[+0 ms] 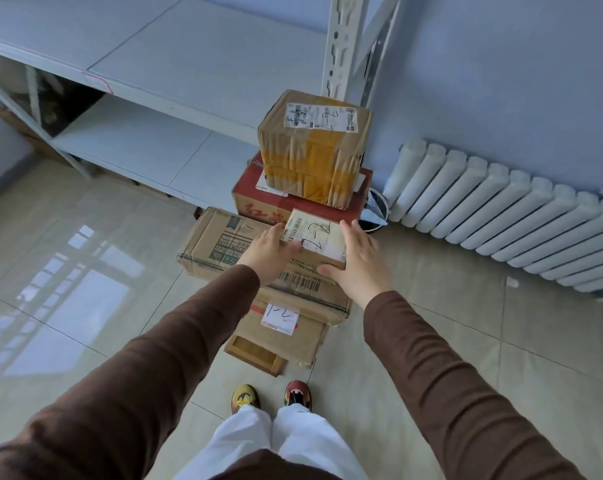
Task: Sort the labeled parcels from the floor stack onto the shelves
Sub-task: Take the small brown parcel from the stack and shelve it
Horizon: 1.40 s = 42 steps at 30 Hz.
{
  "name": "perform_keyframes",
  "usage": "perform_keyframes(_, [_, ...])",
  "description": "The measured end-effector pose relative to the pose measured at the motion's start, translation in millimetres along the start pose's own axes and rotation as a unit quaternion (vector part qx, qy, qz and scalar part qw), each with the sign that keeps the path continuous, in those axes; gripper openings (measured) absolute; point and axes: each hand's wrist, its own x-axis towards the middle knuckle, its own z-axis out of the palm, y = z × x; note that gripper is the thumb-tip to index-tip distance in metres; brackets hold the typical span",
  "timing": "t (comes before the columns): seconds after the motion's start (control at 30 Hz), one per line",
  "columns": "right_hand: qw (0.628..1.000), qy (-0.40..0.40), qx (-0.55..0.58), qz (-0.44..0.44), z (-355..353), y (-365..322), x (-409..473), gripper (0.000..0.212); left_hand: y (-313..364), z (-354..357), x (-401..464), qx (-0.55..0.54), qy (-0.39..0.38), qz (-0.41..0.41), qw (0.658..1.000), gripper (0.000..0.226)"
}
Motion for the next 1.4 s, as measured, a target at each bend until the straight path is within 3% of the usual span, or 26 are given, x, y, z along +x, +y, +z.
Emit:
perform_keyframes(0.3, [0.998,0.047,0.027,-0.021,5,-7,2,0.096,-2,6,-5,-0.083,0.030,-0.002,0.996,0.051])
perform_keyframes(0.53, [0.992,0.090,0.026,-0.088,2,-49,8,0.094,-14,-30,-26,-0.121,0.137,-0.006,0.983,0.050])
perform_keyframes(0.67, [0.982,0.076,0.064,-0.158,7,-95,15,0.095,-39,-63,-52,-0.161,0.204,-0.026,0.965,0.049])
perform_keyframes(0.9, [0.948,0.034,0.090,-0.303,22,-218,4,0.097,-108,-127,-136,-0.298,0.330,-0.047,0.895,0.038])
perform_keyframes(1.1, [0.880,0.009,0.081,-0.469,52,-338,-35,0.105,-179,-179,-247,-0.402,0.403,-0.046,0.821,0.026])
perform_keyframes(1.3, [0.791,-0.050,0.096,-0.602,95,-459,-115,0.106,-246,-211,-381,-0.454,0.494,-0.063,0.739,0.043])
perform_keyframes(1.4, [0.765,-0.089,0.104,-0.630,116,-516,-166,0.104,-281,-221,-451,-0.454,0.538,-0.062,0.707,0.050])
